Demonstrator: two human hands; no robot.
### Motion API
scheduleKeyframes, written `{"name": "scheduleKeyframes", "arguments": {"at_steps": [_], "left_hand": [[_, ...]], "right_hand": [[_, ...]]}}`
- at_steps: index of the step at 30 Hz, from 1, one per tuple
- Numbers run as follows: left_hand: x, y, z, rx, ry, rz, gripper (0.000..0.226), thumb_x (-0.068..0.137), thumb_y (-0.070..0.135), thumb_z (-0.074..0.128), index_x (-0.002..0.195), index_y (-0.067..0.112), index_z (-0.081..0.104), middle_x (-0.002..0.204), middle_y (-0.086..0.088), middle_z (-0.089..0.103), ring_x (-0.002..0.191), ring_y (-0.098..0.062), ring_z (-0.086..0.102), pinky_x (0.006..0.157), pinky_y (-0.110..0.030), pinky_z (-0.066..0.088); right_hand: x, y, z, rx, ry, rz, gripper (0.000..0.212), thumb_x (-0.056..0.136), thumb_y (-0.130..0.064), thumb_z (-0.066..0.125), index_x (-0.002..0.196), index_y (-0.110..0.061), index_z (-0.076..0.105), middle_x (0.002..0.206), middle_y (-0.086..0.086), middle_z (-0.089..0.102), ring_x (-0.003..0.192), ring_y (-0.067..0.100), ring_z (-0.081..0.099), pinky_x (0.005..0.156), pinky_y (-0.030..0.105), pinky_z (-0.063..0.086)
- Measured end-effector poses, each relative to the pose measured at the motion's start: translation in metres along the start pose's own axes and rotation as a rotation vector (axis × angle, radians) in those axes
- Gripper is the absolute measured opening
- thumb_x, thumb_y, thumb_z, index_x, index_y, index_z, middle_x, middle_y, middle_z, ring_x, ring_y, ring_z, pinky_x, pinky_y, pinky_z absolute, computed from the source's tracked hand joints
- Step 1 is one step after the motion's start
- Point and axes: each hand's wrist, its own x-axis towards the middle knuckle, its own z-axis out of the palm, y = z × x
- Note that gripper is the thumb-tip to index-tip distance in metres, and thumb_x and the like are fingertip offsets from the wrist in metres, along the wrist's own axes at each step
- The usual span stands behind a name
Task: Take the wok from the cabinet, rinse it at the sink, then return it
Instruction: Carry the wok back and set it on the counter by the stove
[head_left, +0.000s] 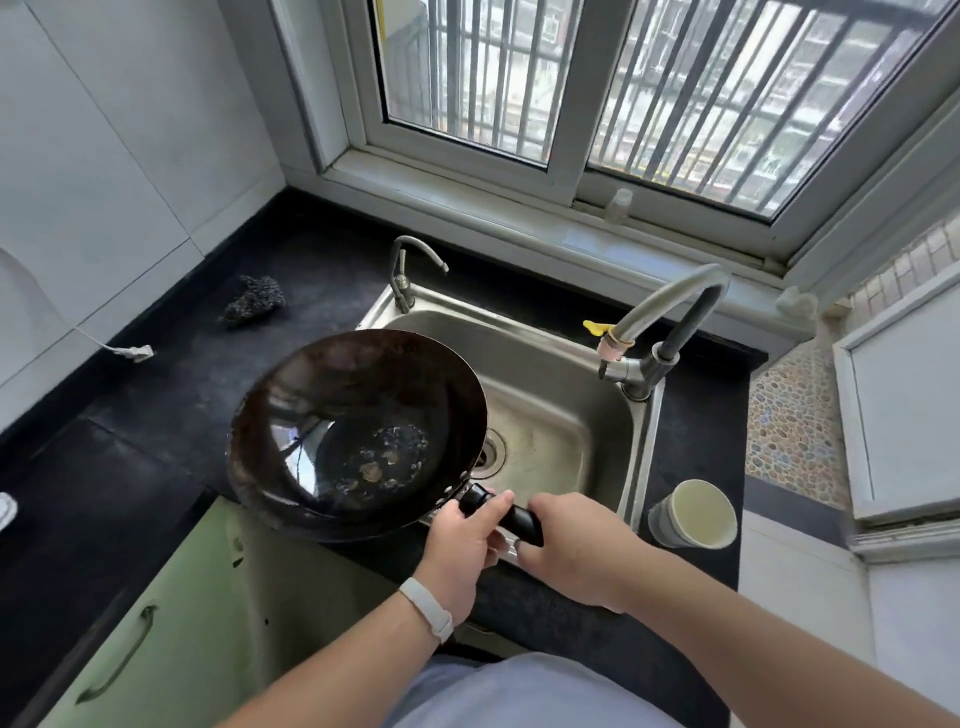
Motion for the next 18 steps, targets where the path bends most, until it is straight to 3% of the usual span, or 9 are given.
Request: {"name": "scheduleKeyframes", "arguments": {"at_steps": [5, 10, 13, 18], "left_hand": [[0.006, 0.007, -0.019, -0.037, -0.025, -0.010, 0.024, 0.085, 0.021, 0.074, 0.096, 0.008, 0.057, 0.068, -0.002, 0.058, 0.054, -0.011, 0.050, 0.050, -0.022, 0.041], [-0.001, 0.016, -0.029, -0.051, -0.003, 0.040, 0.041, 0.070, 0.031, 0.078, 0.097, 0.007, 0.058, 0.074, -0.006, 0.062, 0.062, -0.015, 0.055, 0.057, -0.026, 0.045], [-0.011, 0.019, -0.030, -0.055, 0.031, 0.082, 0.047, 0.066, 0.035, 0.080, 0.097, 0.006, 0.060, 0.080, -0.009, 0.065, 0.072, -0.021, 0.057, 0.064, -0.032, 0.047], [-0.040, 0.015, -0.020, -0.059, 0.143, 0.156, 0.031, 0.077, 0.026, 0.076, 0.093, 0.008, 0.057, 0.067, 0.000, 0.063, 0.060, -0.014, 0.055, 0.061, -0.029, 0.045]], "right_hand": [[0.011, -0.016, 0.005, 0.002, 0.010, 0.007, 0.024, 0.085, -0.038, 0.059, 0.093, -0.015, 0.060, 0.080, 0.001, 0.064, 0.073, 0.024, 0.063, 0.061, 0.034, 0.048], [0.015, -0.026, 0.008, 0.009, 0.021, -0.048, 0.023, 0.085, -0.035, 0.059, 0.071, -0.025, 0.043, 0.067, -0.005, 0.052, 0.059, 0.017, 0.050, 0.049, 0.028, 0.036], [0.013, -0.027, 0.009, 0.000, 0.032, -0.081, 0.024, 0.085, -0.036, 0.057, 0.070, -0.026, 0.042, 0.066, -0.005, 0.053, 0.056, 0.014, 0.049, 0.049, 0.028, 0.036], [0.000, -0.021, 0.007, 0.014, 0.015, -0.185, 0.015, 0.084, -0.034, 0.056, 0.074, -0.024, 0.049, 0.072, -0.001, 0.062, 0.059, 0.017, 0.055, 0.053, 0.030, 0.044]]}}
